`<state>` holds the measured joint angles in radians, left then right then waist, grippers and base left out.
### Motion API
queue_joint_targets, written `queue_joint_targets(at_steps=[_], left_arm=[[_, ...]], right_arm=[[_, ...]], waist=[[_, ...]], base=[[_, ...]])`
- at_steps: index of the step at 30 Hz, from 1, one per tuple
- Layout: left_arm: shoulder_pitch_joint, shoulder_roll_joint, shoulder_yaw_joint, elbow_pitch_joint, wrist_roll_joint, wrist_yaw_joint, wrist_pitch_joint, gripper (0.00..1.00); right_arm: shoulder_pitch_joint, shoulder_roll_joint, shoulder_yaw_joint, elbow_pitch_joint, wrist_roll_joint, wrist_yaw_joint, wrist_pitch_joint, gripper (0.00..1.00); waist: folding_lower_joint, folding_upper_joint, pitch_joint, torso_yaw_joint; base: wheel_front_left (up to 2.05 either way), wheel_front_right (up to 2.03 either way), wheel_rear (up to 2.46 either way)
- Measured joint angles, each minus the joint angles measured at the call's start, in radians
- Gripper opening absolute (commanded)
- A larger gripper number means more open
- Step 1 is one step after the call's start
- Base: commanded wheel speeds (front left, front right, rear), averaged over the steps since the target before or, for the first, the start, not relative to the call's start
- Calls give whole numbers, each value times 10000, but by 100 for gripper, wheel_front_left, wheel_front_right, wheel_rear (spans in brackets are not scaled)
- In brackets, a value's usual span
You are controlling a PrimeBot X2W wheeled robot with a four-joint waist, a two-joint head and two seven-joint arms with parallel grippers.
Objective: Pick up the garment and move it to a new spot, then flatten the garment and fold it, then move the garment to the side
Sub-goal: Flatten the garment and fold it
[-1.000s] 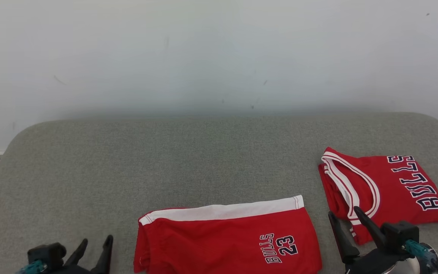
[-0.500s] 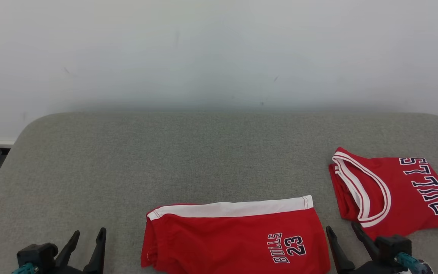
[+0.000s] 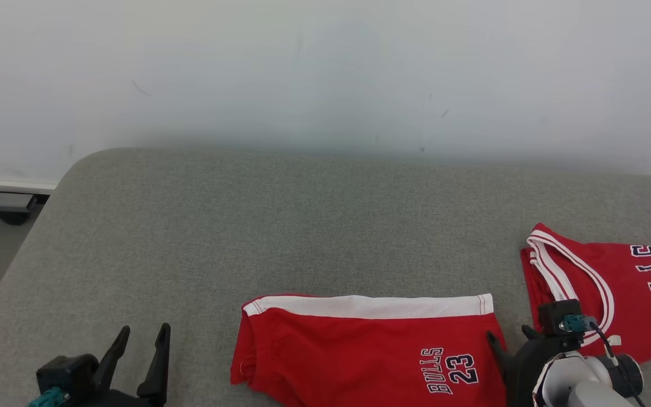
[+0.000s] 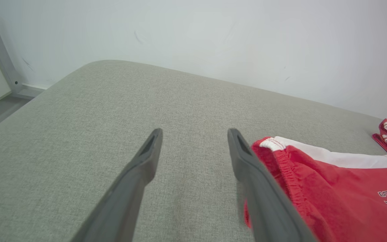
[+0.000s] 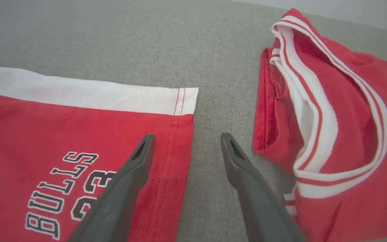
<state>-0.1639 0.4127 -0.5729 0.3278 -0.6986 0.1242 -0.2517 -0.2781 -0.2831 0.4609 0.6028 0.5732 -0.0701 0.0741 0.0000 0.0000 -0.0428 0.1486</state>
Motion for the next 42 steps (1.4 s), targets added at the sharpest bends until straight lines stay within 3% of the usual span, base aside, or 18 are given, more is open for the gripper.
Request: queue_joint_targets(at_steps=[14, 24, 25, 27, 30, 38, 42], left_arm=[[229, -347, 330, -359, 658, 0, 0, 100], [359, -516, 368, -514, 840, 0, 0, 100], [364, -525, 378, -514, 857, 0, 0, 100], [363, -537, 401, -516, 993, 0, 0, 100], [373, -548, 495, -516, 1016, 0, 0, 100], [639, -558, 761, -506, 1028, 0, 0, 100], [715, -612, 794, -523, 1108, 0, 0, 100]], right_arm=[[-908, 307, 529, 1415, 426, 263, 2801, 100], [-1190, 343, 497, 1709, 802, 443, 3770, 100], [-1220, 343, 504, 1724, 809, 453, 3856, 84], [-1226, 337, 504, 1733, 819, 558, 3910, 0], [-1311, 430, 541, 1753, 895, 805, 4115, 0], [-1515, 445, 380, 1728, 951, 1051, 3779, 0], [-1803, -13, 84, 1707, 951, 1057, 3446, 0]], waist=[[0, 0, 15, 393], [-1, -1, 117, 710], [-1, -1, 133, 742], [-1, -1, 159, 800], [-1, -1, 184, 848], [0, 0, 211, 742], [0, 0, 173, 605]], base=[[0, 0, 0], [0, 0, 0], [0, 0, 0], [0, 0, 0], [0, 0, 0], [0, 0, 0], [0, 0, 0]])
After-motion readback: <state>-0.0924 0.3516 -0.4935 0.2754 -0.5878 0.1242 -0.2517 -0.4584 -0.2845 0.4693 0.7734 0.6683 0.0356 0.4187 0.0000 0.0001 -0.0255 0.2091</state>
